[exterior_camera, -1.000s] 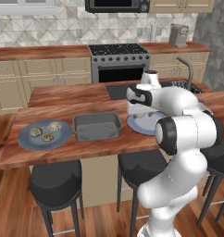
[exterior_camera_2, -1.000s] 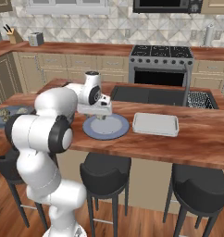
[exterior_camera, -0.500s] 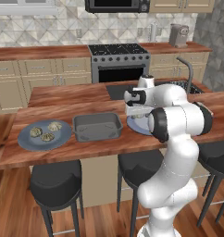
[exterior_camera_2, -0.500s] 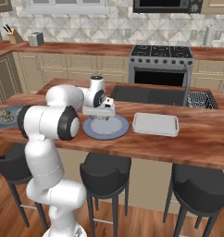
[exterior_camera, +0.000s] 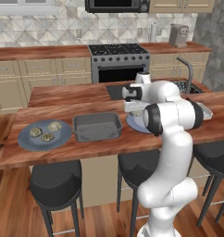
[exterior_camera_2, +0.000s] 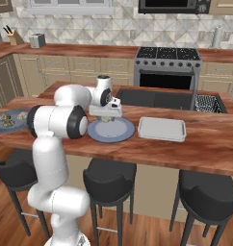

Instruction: Place two dumplings into each of the tupperware containers and then place the containers in the fridge.

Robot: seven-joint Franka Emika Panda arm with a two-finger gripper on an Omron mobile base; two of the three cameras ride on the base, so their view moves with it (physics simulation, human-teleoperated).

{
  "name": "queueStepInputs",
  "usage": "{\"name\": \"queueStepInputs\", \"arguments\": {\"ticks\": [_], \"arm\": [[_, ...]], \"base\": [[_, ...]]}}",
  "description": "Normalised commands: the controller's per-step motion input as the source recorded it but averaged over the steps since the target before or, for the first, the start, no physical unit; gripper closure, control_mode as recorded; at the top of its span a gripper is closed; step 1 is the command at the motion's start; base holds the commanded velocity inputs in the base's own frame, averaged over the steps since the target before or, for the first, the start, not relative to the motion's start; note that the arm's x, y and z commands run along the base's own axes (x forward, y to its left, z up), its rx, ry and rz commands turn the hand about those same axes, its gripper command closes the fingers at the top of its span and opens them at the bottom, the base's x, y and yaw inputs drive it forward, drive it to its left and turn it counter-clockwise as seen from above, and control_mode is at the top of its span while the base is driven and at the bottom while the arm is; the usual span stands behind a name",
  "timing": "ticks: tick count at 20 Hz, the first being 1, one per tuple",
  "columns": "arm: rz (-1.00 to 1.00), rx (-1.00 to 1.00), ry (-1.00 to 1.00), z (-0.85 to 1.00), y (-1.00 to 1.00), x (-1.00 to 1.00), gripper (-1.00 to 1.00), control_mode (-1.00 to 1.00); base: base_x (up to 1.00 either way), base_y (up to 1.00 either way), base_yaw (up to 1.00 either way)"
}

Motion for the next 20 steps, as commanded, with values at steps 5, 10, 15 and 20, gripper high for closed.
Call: {"name": "queueStepInputs", "arguments": {"ticks": [5,10,15,20], "arm": [[-0.09,0.02,-0.02,-0.17,-0.2,-0.39,1.0,-1.0],[-0.26,0.18,-0.25,0.57,-0.76,-0.6,1.0,-1.0],[-0.31,0.02,-0.18,0.55,-0.94,-0.54,1.0,-1.0],[-0.41,-0.02,-0.02,-0.01,-1.0,-0.05,1.0,-1.0]], "base": [[0.0,0.0,0.0],[0.0,0.0,0.0],[0.0,0.0,0.0],[0.0,0.0,0.0]]}}
